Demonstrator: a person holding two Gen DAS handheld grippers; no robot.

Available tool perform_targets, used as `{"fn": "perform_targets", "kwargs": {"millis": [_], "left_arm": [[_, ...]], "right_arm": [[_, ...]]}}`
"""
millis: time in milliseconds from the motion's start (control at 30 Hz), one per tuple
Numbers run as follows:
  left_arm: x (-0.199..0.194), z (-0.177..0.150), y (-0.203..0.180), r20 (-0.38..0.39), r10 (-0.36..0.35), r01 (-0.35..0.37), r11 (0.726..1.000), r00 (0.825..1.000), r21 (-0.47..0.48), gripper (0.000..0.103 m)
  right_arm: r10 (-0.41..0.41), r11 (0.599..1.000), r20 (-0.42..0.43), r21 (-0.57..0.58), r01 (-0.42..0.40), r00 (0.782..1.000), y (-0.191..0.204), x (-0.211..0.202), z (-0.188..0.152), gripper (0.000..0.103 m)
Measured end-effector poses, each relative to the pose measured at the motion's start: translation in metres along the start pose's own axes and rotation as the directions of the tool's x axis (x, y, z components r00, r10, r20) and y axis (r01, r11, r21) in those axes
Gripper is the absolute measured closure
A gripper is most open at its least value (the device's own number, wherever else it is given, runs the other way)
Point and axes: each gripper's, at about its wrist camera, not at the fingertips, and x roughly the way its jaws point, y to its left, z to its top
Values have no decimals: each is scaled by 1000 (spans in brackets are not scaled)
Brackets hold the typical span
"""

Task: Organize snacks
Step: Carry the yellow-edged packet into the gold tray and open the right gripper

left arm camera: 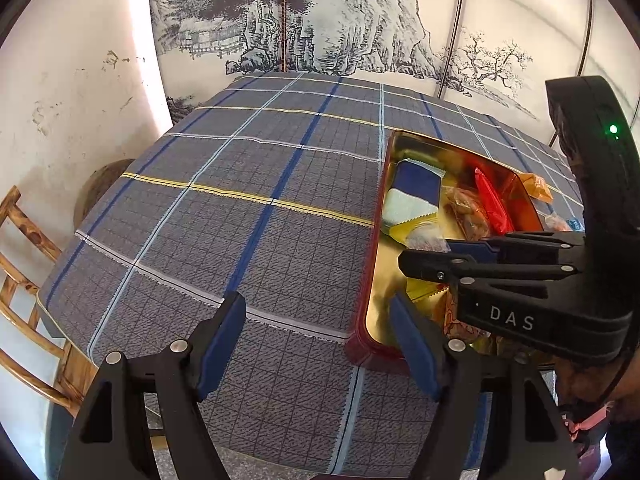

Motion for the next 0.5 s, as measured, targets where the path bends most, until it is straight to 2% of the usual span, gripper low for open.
{"fn": "perform_targets", "kwargs": {"millis": [200, 400, 500], "left_arm": [[1, 0, 0, -1, 1, -1, 1000, 1000, -1, 32], [1, -1, 1, -5, 3, -3, 1000, 1000, 0, 31], [2, -3, 1, -11, 5, -5, 1000, 1000, 1, 30]], "right_arm": [[3, 1000, 3, -16, -3, 1000, 2, -1, 0, 76], [23, 1000, 22, -18, -23, 999, 2, -4, -1, 65], [31, 999, 43, -12, -30, 999, 1, -8, -2, 63]]}}
